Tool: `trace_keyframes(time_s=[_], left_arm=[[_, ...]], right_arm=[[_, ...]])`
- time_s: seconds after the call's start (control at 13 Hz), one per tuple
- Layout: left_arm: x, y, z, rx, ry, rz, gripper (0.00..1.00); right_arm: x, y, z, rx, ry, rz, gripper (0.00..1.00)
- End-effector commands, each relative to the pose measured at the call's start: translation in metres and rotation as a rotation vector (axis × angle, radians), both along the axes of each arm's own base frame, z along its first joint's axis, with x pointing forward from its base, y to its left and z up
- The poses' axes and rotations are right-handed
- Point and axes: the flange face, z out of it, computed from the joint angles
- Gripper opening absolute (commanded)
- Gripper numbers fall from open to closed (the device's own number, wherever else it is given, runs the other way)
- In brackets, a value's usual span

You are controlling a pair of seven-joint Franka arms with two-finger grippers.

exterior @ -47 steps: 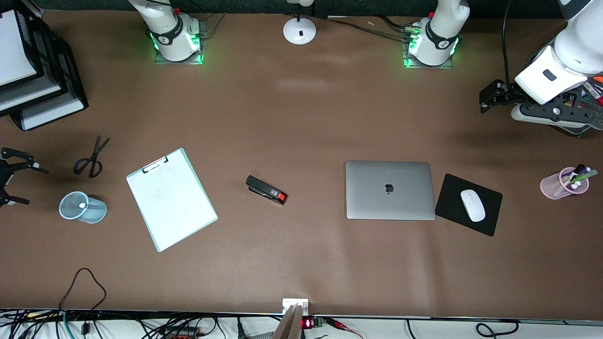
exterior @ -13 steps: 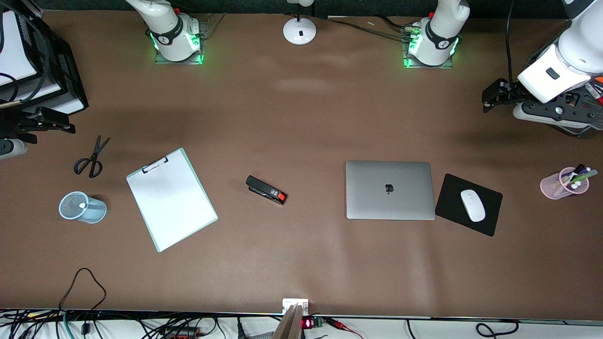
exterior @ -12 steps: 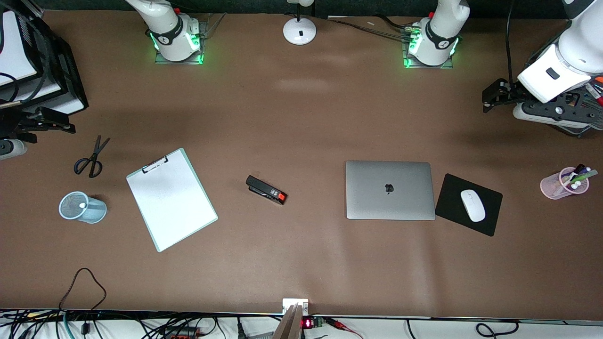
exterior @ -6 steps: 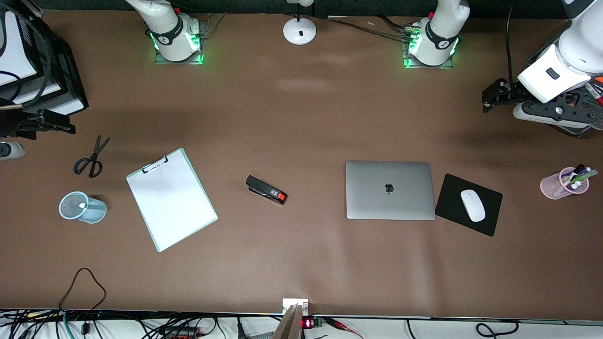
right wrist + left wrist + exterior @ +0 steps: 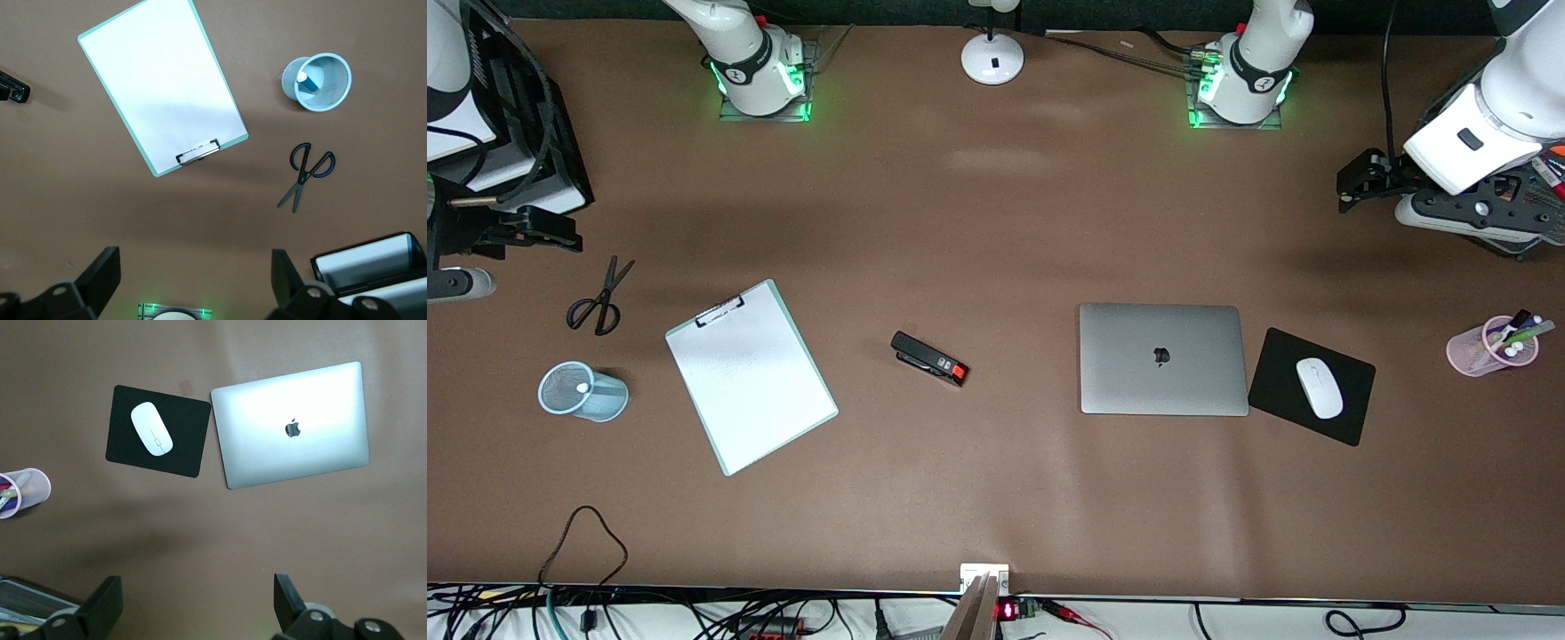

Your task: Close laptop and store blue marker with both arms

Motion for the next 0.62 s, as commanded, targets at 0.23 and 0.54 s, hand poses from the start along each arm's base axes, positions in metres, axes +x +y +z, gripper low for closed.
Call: trace_keyframes(time_s=[0.23,0.54], left_arm=[[0.002,0.003,0.006,0.016,0.006,-0.02,1.0],[0.002,0.003,0.006,0.016,0.005,-0.02,1.0]], right_arm=[[-0.028,0.005,0.054,0.001,-0.111,-0.012,1.0],[-0.057,0.003,0.045,-0.005,-0.182,-0.014,1.0]])
